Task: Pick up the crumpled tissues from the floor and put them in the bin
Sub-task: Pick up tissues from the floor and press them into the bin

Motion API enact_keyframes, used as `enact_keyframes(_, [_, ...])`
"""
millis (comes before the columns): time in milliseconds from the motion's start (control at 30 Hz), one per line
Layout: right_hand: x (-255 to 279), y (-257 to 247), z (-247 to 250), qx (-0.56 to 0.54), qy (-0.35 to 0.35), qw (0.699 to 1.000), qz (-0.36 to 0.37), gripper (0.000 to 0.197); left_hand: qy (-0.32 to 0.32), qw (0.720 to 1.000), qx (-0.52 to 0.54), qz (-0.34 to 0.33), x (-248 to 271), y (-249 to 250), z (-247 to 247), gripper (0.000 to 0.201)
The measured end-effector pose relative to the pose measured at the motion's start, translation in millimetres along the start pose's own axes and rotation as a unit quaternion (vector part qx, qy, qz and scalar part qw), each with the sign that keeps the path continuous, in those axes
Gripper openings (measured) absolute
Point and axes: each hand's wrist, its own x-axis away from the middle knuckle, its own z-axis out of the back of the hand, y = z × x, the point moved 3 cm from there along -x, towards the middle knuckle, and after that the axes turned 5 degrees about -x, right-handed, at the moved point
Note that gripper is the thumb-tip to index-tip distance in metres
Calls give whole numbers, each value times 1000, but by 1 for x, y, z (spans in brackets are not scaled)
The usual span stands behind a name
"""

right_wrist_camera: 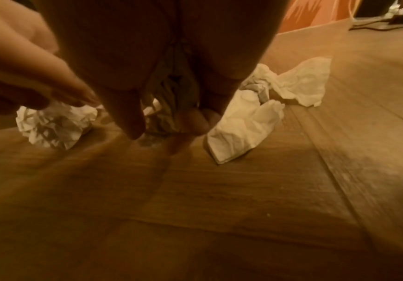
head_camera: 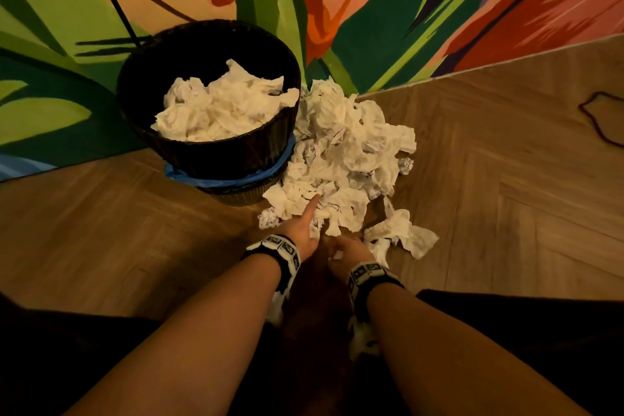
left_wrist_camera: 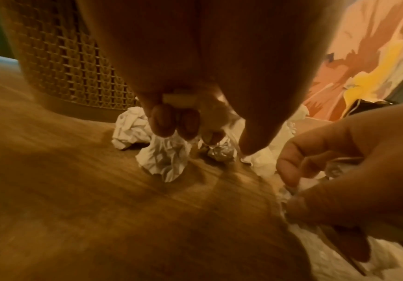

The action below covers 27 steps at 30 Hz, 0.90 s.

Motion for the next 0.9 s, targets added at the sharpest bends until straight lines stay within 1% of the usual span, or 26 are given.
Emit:
enact_keyframes(33, [1, 2, 2, -11, 4, 1000, 3, 15, -8, 1000, -4, -4, -4, 0, -1, 88])
enact_keyframes(100, [4, 5, 7, -32, 17, 999, 7, 19, -6, 1000, -10, -2, -12, -1, -1, 77])
enact_keyframes(167, [5, 9, 10, -52, 26, 998, 3, 17, 11, 1000, -17, 8, -19, -2, -1, 55])
enact_keyframes(233, [6, 16, 13, -75, 38, 996, -6, 12, 44, 999, -12, 15, -23, 2, 0, 37])
enact_keyframes(267, [6, 20, 15, -91, 46, 995, -13, 9, 65, 998, -3, 13, -24, 4, 2, 33])
enact_keyframes(333, [6, 27, 21, -138, 57, 988, -35, 9, 114, 993, 27, 6, -23, 9, 7, 36])
enact_keyframes(400, [6, 30, 29, -190, 65, 978, -50, 16, 170, 984, 57, -5, -20, 13, 18, 41])
enact_keyframes(467, [5, 25, 41, -224, 96, 969, -49, 22, 219, 973, 70, -31, -16, 19, 34, 36])
enact_keyframes(533, [7, 11, 58, -259, 151, 953, -29, 26, 240, 965, 80, -66, -8, 31, 54, 22])
enact_keyframes(567, [7, 1, 67, -285, 169, 943, -16, 29, 234, 965, 85, -82, -3, 39, 64, 16])
enact_keyframes(600, [7, -10, 76, -309, 175, 935, -5, 29, 226, 965, 87, -97, 5, 49, 76, 15])
enact_keyframes(633, [6, -22, 87, -326, 175, 929, 1, 25, 225, 964, 86, -116, 12, 60, 88, 15])
enact_keyframes(667, [4, -33, 100, -336, 174, 926, 6, 18, 243, 957, 79, -140, 20, 72, 103, 16])
enact_keyframes(700, [4, -47, 114, -341, 175, 924, 11, 14, 276, 943, 70, -173, 31, 84, 121, 16])
enact_keyframes(733, [2, -59, 129, -341, 182, 922, 19, 14, 312, 924, 70, -208, 42, 96, 140, 15])
enact_keyframes(767, [2, -74, 144, -338, 197, 920, 36, 15, 344, 904, 82, -239, 54, 105, 162, 12])
enact_keyframes(800, [1, -89, 161, -337, 220, 914, 60, 15, 361, 888, 103, -265, 62, 112, 185, 8])
enact_keyframes(833, [2, -105, 178, -341, 241, 905, 86, 15, 368, 876, 133, -282, 67, 115, 207, 7])
enact_keyframes(867, [3, -124, 195, -352, 249, 895, 113, 14, 364, 871, 174, -280, 70, 114, 231, 13])
enact_keyframes(900, [4, -142, 209, -363, 245, 889, 138, 12, 347, 871, 226, -263, 70, 108, 253, 20])
